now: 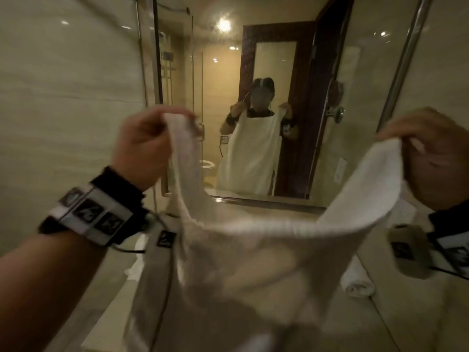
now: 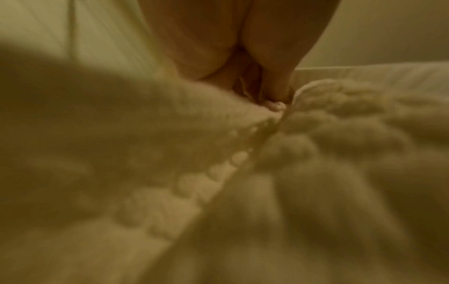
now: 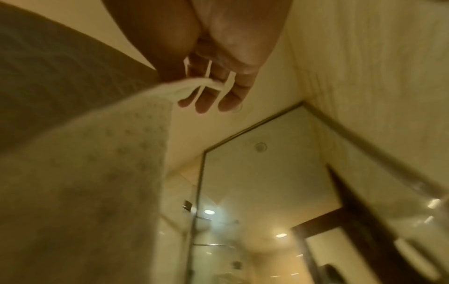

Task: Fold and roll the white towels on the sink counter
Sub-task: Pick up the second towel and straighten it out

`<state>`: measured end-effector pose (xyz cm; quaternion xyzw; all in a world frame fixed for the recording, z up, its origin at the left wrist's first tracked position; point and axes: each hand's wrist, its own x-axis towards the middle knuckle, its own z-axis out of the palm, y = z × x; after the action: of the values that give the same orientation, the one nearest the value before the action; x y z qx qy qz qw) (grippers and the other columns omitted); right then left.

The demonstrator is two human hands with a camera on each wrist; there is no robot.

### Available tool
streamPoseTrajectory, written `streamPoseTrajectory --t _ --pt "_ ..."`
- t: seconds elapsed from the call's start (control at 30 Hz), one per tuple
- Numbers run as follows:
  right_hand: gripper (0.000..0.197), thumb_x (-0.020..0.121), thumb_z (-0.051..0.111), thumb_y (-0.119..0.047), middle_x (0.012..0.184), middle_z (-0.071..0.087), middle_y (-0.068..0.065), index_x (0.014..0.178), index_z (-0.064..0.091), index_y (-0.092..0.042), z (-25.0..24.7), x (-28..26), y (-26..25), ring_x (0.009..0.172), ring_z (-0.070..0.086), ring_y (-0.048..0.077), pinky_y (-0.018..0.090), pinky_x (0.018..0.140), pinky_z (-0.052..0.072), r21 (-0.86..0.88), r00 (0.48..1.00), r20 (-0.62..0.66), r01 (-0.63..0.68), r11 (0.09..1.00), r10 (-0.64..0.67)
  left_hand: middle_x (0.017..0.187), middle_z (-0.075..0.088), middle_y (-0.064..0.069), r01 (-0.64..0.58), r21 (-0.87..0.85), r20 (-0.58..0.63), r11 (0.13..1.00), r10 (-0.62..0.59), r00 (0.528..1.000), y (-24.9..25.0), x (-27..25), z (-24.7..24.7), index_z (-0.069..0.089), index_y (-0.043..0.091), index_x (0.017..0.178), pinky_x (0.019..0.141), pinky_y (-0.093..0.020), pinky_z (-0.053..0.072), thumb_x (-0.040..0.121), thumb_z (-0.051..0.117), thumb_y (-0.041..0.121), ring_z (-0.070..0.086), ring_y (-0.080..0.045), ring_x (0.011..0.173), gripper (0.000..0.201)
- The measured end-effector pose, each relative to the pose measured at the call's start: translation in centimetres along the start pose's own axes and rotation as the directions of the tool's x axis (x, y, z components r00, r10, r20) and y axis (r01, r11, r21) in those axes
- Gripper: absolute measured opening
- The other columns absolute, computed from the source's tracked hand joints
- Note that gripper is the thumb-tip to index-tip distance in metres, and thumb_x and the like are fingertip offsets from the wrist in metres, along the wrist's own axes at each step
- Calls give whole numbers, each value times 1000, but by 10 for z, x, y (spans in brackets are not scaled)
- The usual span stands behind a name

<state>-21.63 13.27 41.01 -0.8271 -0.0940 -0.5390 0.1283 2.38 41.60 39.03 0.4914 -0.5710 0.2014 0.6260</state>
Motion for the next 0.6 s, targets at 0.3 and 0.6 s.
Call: streamPoseTrajectory --t 0.3,0.6 --pt "17 83 66 -26 120 51 5 93 67 -12 80 17 -41 120 49 14 24 99 41 587 963 223 -8 809 -152 90 62 -11 604 -516 580 608 -271 768 -1 2 106 59 5 102 69 -28 54 89 47 20 64 -17 76 23" --pt "10 83 69 -19 125 58 -8 86 74 -26 94 0 -30 127 48 13 27 101 42 741 934 355 -256 621 -38 103 52 -22 752 -608 700 254 -275 659 -22 -24 114 42 2 111 85 -41 48 79 74 35 52 -33 95 56"
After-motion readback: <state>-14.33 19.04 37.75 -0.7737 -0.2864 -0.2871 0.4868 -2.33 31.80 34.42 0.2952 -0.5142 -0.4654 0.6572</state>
